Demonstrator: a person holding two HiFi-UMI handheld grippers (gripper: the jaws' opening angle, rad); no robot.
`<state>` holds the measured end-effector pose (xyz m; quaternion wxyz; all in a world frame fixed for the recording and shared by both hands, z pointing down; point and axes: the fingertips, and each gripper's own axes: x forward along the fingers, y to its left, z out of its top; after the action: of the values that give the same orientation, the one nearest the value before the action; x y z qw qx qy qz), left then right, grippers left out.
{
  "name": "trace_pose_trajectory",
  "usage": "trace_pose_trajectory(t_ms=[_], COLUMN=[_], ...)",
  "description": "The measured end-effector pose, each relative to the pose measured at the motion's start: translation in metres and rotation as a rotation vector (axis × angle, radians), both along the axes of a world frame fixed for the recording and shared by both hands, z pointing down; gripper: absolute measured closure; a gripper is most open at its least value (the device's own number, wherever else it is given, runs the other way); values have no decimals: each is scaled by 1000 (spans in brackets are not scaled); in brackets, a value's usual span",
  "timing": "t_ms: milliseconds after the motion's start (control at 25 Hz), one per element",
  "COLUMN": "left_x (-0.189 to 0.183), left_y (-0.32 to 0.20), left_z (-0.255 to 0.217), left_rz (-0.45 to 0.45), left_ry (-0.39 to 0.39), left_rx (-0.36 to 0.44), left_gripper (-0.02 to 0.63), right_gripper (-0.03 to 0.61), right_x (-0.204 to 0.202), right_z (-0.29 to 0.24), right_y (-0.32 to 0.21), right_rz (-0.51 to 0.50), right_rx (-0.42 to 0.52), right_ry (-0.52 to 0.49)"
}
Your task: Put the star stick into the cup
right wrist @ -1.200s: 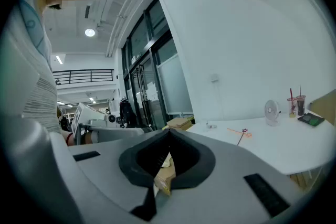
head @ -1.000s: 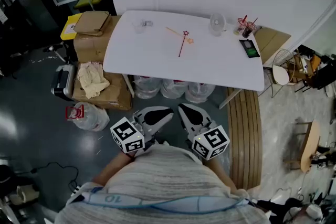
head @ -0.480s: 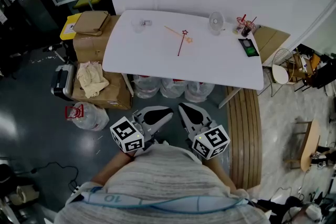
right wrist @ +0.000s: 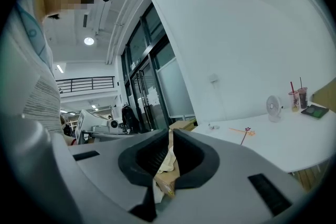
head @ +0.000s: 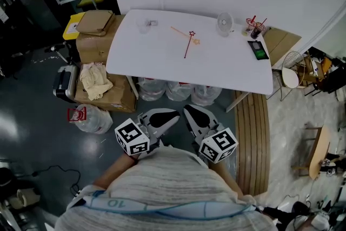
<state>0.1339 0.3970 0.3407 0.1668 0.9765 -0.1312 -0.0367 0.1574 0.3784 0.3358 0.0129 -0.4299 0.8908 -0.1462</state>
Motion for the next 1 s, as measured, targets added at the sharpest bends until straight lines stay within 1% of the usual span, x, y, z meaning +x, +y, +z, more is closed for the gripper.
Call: trace_pose_trajectory(t_ms=[240, 400, 680, 840, 1000], left_x=[-3, -5, -21, -37, -57], left_y=[-31, -64, -161, -224, -278], left_z=[3, 6, 19, 18, 11], left_rz=[-5, -2, -13, -7, -2], left_ry=[-5, -9, -14, -21, -16], left_rx=[13, 28, 21, 9, 14], left_gripper=[577, 577, 577, 577, 577], right_gripper=[568, 568, 568, 568, 568], right_x=[0, 1, -10, -24, -43], right_z=[4, 7, 22, 21, 12], right_y=[-31, -65, -152, -213, -266], right_rz=[0, 13, 17, 30, 31], right_rx=[-2, -6, -25, -33, -22], right_ry=[21, 30, 54, 51, 71])
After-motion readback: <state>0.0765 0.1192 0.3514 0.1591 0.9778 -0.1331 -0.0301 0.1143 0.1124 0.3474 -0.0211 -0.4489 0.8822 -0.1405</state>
